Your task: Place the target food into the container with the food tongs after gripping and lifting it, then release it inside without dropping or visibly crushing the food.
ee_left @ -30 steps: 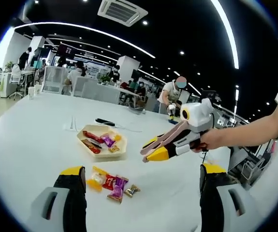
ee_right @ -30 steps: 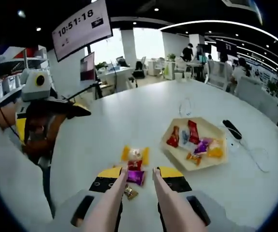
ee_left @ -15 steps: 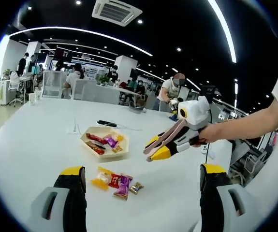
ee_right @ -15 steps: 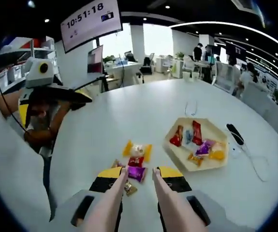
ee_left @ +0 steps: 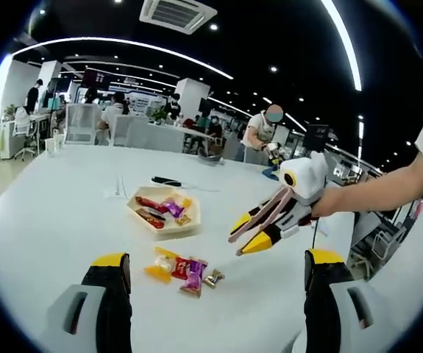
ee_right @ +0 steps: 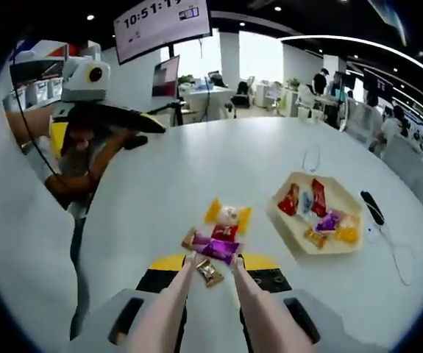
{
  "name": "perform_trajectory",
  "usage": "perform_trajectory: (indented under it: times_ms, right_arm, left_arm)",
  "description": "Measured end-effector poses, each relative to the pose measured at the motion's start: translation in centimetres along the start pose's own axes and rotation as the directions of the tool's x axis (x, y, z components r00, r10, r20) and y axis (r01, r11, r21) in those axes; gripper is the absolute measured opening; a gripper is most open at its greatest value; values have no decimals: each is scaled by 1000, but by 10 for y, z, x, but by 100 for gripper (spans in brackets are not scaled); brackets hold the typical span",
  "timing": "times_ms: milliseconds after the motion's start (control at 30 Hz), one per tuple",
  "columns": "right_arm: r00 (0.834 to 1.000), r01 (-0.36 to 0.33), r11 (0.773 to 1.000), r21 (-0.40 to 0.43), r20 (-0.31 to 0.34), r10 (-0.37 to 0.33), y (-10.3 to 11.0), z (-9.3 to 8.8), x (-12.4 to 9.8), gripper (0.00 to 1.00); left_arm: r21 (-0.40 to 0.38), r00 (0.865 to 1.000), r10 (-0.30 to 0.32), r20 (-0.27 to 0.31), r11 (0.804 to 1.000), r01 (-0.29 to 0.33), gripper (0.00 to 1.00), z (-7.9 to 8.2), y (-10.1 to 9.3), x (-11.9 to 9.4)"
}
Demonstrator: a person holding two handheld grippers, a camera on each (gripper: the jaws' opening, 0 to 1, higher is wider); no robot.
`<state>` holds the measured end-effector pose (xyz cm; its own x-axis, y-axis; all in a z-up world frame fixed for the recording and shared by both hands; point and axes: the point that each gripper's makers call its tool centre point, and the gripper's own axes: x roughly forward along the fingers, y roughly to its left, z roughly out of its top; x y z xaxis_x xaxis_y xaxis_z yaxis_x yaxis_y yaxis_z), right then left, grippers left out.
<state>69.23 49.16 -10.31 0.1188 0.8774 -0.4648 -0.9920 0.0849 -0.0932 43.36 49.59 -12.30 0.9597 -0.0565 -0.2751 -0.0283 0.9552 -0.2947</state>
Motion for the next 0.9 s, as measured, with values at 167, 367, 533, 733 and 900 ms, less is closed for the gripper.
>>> perform_trajectory:
  times_ms: [167,367,533,733,900]
  right_arm:
    - [1000,2,1000,-16,-10,-2,1,-7,-3,26]
    - [1000,-13,1000,12,15,13,14,-10,-15,25]
    - [999,-8,1000,17,39,7,21,-16,-22,25]
    - [997,-3,997,83,77,-3,17,-15,-24,23]
    - [998,-45,993,108,52,40,49,-47,-21,21]
  left_arm:
    - [7,1000,15,-17,1000,-15,99,-7,-5,-7]
    - [24,999,24,-43,999,-23,99,-14,-9,-13]
    - [4,997,38,-65,999,-38,99,-27,-9,-13]
    - [-14,998,53,-43,998,-53,99,-24,-9,-8]
    - [-57,997,73,-31,996,-75,99,-30,-6,-17]
